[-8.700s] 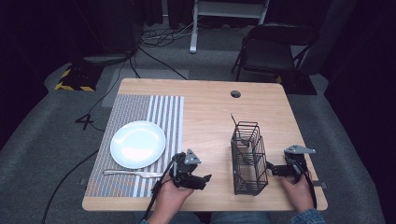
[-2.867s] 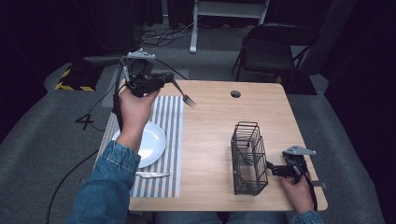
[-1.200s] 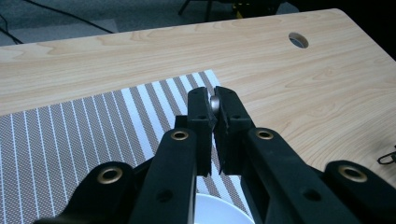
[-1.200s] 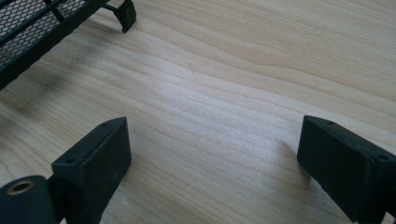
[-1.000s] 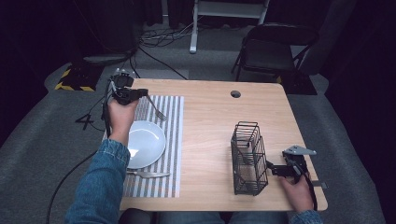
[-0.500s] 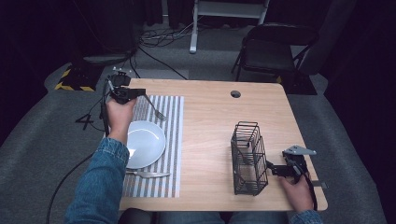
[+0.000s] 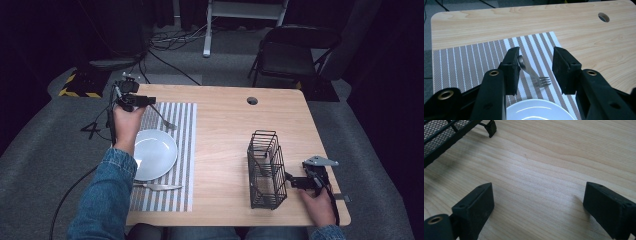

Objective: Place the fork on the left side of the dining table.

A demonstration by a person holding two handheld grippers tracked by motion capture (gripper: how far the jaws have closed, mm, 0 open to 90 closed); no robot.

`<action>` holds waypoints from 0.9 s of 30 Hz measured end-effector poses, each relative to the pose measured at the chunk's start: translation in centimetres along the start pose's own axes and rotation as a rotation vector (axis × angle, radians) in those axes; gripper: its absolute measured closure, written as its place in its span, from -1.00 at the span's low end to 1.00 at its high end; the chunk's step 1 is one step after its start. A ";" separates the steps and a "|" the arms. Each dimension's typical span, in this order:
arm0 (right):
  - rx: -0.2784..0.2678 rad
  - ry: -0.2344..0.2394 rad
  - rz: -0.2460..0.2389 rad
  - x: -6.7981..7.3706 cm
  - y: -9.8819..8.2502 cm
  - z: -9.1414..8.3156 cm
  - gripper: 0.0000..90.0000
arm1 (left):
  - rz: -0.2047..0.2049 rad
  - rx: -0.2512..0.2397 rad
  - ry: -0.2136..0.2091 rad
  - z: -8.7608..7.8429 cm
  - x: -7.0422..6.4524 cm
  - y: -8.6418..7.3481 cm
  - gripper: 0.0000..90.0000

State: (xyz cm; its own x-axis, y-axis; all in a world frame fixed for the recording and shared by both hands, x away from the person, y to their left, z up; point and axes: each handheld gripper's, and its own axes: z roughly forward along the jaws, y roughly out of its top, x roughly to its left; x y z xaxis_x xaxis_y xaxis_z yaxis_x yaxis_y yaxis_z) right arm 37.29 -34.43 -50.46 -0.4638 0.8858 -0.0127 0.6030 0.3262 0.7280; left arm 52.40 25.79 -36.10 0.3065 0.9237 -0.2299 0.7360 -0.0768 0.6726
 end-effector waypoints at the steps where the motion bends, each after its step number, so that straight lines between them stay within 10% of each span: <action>1: 0.000 0.000 0.000 0.0 0.0 0.0 -0.78 | -0.002 0.000 0.003 0.0 0.1 0.0 0.22; 27: 0.000 -0.004 0.004 0.1 0.0 0.0 -0.78 | -0.123 0.033 0.031 1.6 5.7 -2.3 0.09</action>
State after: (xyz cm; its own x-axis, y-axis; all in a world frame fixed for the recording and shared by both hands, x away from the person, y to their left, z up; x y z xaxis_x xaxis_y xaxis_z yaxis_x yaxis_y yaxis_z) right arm 37.25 -34.39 -50.46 -0.4584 0.8887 -0.0127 0.6048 0.3224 0.7282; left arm 53.35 30.64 -40.08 0.1943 0.9379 -0.2873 0.7865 0.0261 0.6171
